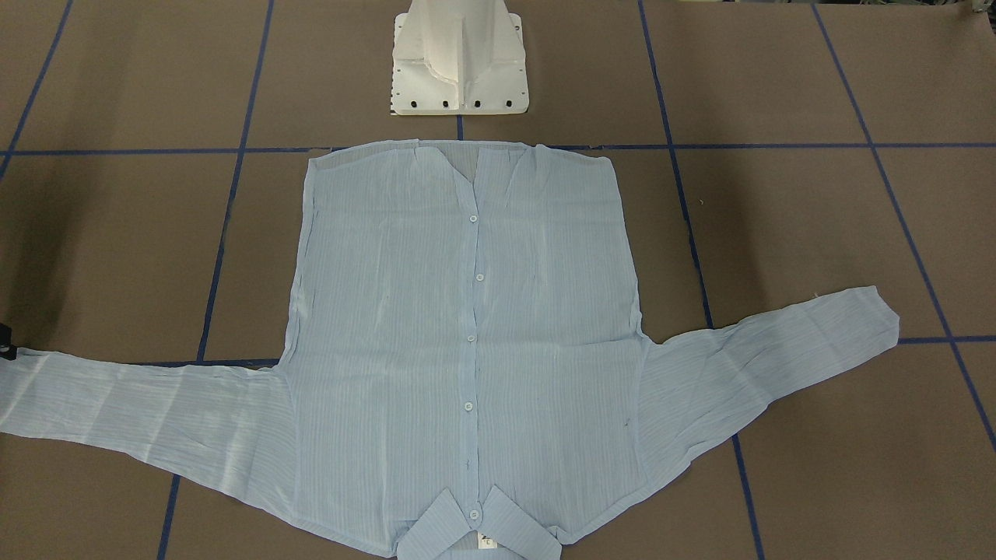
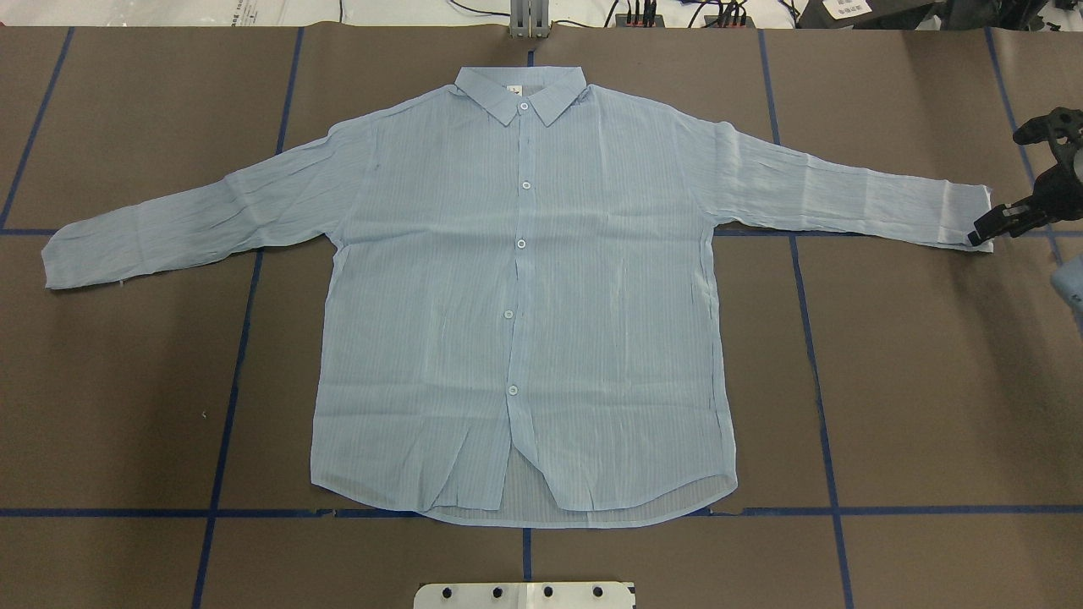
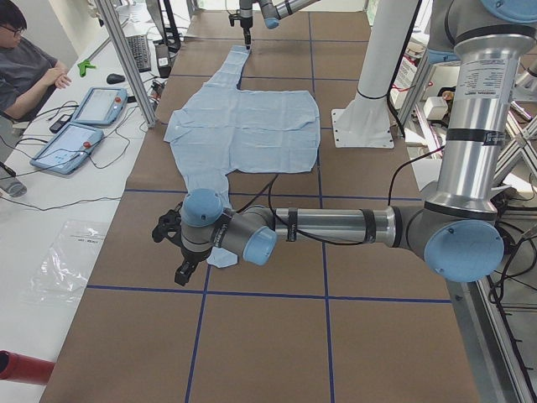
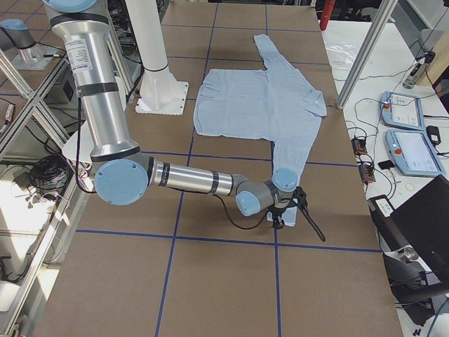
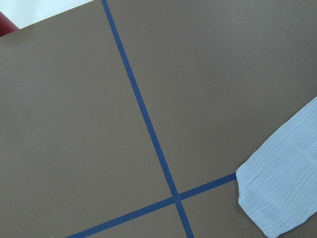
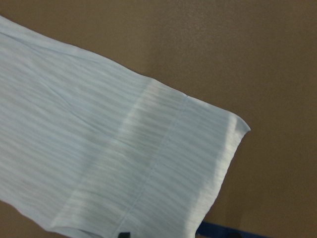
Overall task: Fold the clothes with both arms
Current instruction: 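Lower the right gripper onto the sleeve cuff nearest it and grasp, then lift the cuff with the right gripper and carry it across the shirt body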
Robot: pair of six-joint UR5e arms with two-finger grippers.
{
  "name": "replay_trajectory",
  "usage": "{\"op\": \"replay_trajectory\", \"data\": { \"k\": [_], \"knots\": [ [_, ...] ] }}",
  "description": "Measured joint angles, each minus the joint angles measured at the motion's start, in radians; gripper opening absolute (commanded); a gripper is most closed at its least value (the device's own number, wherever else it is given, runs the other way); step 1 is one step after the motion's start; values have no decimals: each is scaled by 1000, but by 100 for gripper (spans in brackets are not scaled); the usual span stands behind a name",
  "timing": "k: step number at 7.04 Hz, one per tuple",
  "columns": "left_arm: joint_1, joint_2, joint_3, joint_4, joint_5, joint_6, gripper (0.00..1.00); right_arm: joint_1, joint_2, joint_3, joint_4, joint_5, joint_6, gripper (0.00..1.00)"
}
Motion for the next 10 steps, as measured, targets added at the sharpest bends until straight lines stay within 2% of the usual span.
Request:
{"op": "replay_trajectory", "data": {
  "k": [2, 3, 5, 6, 10],
  "knots": [
    [0, 0, -1, 0, 0, 0, 100, -2, 2, -5, -4, -1, 0, 66],
    [0, 0, -2, 0, 0, 0, 100, -5, 5, -9, -9, -1, 0, 52],
    [0, 0, -2, 0, 0, -1, 100, -8, 10, -13, -13, -1, 0, 14],
    [0, -2, -2, 0, 1, 0, 100, -9, 11, -13, -13, -1, -1, 0],
    [0, -6, 1, 2, 4, -1, 100, 12, 23, 41, -11, 25, 5, 0]
  ]
}}
